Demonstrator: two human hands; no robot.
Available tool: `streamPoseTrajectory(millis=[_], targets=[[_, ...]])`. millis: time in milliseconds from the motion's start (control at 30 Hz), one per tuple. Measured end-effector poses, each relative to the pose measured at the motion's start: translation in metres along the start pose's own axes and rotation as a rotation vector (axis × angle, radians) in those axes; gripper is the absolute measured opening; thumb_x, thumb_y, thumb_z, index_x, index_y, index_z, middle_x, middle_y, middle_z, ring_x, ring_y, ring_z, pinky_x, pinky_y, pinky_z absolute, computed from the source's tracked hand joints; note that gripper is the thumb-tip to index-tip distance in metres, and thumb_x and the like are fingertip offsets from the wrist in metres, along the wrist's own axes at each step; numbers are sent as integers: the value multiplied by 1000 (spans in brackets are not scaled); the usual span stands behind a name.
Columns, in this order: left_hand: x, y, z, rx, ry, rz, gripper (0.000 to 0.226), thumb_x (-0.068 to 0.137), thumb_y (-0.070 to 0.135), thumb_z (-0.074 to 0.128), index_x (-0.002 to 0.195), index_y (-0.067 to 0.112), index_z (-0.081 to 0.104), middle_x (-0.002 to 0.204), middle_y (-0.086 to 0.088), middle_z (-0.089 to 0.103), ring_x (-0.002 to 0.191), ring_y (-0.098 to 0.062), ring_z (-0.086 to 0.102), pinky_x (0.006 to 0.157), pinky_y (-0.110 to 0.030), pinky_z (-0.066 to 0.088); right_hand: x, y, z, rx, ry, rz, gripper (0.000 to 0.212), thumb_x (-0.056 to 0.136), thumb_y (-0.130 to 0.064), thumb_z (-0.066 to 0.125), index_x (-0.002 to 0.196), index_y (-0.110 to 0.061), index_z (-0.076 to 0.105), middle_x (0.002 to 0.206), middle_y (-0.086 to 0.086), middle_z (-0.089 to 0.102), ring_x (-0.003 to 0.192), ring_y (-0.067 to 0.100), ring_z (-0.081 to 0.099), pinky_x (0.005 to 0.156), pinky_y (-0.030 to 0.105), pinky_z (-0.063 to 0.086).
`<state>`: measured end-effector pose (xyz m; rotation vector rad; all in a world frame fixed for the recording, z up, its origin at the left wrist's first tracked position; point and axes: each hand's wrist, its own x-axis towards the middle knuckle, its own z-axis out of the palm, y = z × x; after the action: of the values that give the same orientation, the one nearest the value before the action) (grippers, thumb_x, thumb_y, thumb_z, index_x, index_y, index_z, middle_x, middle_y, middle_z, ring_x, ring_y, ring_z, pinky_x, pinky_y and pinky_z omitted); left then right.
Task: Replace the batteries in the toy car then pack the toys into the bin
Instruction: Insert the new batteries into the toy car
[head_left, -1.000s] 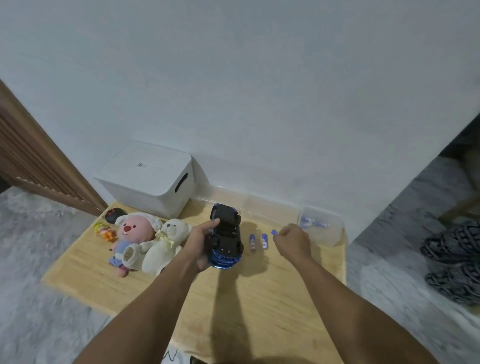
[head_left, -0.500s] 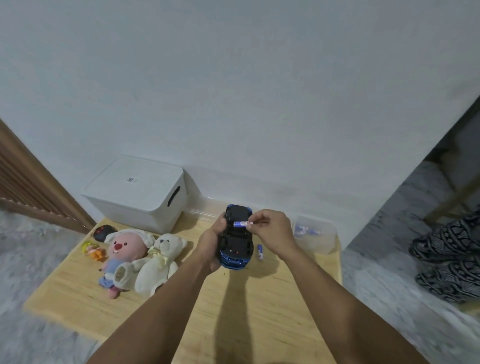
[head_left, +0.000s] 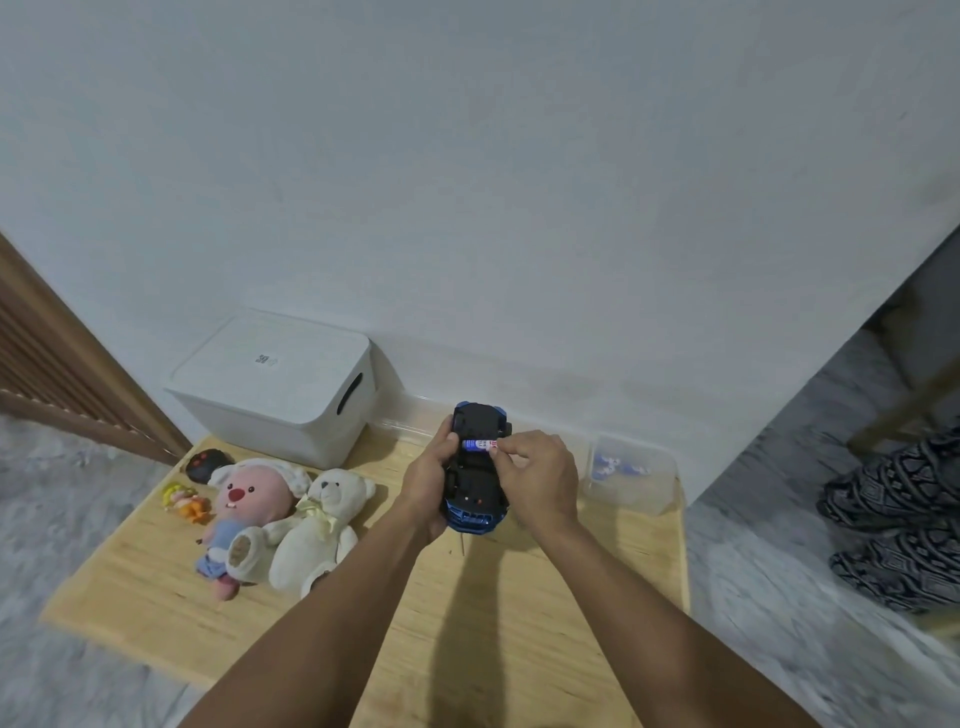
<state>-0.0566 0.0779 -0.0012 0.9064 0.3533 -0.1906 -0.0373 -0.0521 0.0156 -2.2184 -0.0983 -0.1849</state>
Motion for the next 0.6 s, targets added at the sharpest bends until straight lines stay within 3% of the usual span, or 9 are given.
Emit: streamPoseTrajectory(millis=[133,400,500,600], targets=[[4,0,0,24,39,34,42,104,26,27,136,30,53,127,-15,64,118,-40,58,98,-55,47,-4,3,2,-31,-37,-77,25,85,-13,61,105,-13,74,96,-1,63,96,17,52,85,28,47],[-1,-2,3,112,79,68,41,103,24,28,131,30,58,122,-15,67,110,-39,62,93,-52,49,-7,11,2,-84,-159,-129,30,89,-14,53,114,-14,70,103,-1,54,97,17,55,85,29,49],[-4,-2,1,174,122,86,39,104,21,29,126,30,61,112,-13,71,97,-35,67,86,-50,53,-4,18,4,-132,-281,-126,32,92,-14,49,119,-19,68,107,-1,53,101,16,52,86,28,46],[-5,-1,-6,208,170,80,38,103,18,31,113,33,63,102,-8,73,84,-30,68,74,-43,57,0,28,5,26,-301,22,36,95,-5,45,116,-21,69,108,0,57,102,14,55,87,19,42]])
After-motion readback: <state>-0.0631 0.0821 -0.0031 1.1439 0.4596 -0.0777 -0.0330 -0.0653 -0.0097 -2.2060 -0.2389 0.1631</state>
